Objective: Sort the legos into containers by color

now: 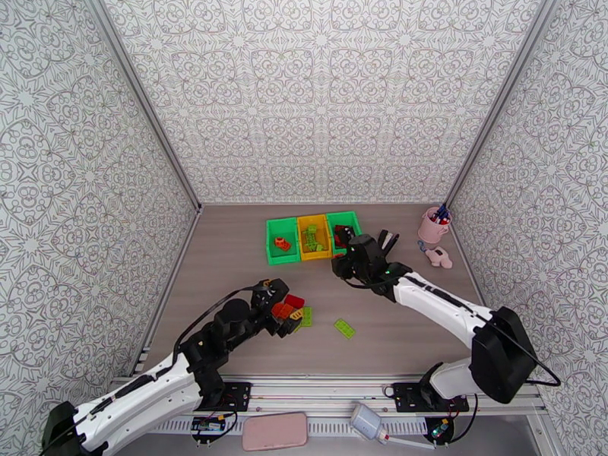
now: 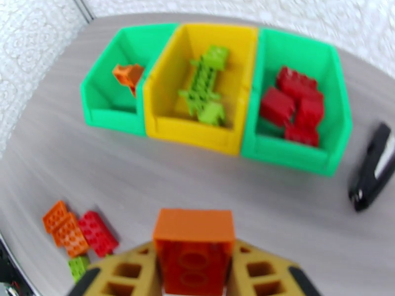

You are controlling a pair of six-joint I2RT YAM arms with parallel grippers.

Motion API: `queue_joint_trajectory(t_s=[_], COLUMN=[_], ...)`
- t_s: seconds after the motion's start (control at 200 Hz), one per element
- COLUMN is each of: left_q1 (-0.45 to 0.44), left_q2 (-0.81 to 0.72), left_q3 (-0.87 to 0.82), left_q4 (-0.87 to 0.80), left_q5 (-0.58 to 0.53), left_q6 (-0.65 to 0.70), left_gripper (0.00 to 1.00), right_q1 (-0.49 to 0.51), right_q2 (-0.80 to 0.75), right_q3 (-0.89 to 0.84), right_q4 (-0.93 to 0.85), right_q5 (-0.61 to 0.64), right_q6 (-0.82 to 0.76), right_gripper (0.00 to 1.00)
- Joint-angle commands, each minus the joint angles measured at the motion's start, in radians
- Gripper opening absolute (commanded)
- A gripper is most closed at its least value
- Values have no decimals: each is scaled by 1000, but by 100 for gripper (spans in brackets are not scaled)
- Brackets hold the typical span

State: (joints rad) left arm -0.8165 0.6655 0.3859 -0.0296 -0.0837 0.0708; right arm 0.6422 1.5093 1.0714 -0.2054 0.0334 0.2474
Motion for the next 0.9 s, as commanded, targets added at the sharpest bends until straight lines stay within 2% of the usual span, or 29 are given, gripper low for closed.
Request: queue_joint_trajectory(t_s=[0.0, 0.17, 0.495, 0.895], left_q1=[19, 46, 107, 145], left_q2=[-26, -65, -76, -53], left_q3=[-6, -11, -3, -4], left_q4=[-76, -131, -157, -166], left_q5=[-64, -71, -31, -16], left_q6=[-59, -87, -141, -192], left_gripper=[100, 100, 100, 100], right_q1=[24, 38, 43, 43], right_q2=[94, 259, 564, 864], right_q3=[112, 279, 590, 977], right_q4=[73, 72, 80, -83], right_q5=[-26, -42, -72, -61], right_q6=[-135, -229, -221, -217], right_gripper=[35, 35, 36, 38])
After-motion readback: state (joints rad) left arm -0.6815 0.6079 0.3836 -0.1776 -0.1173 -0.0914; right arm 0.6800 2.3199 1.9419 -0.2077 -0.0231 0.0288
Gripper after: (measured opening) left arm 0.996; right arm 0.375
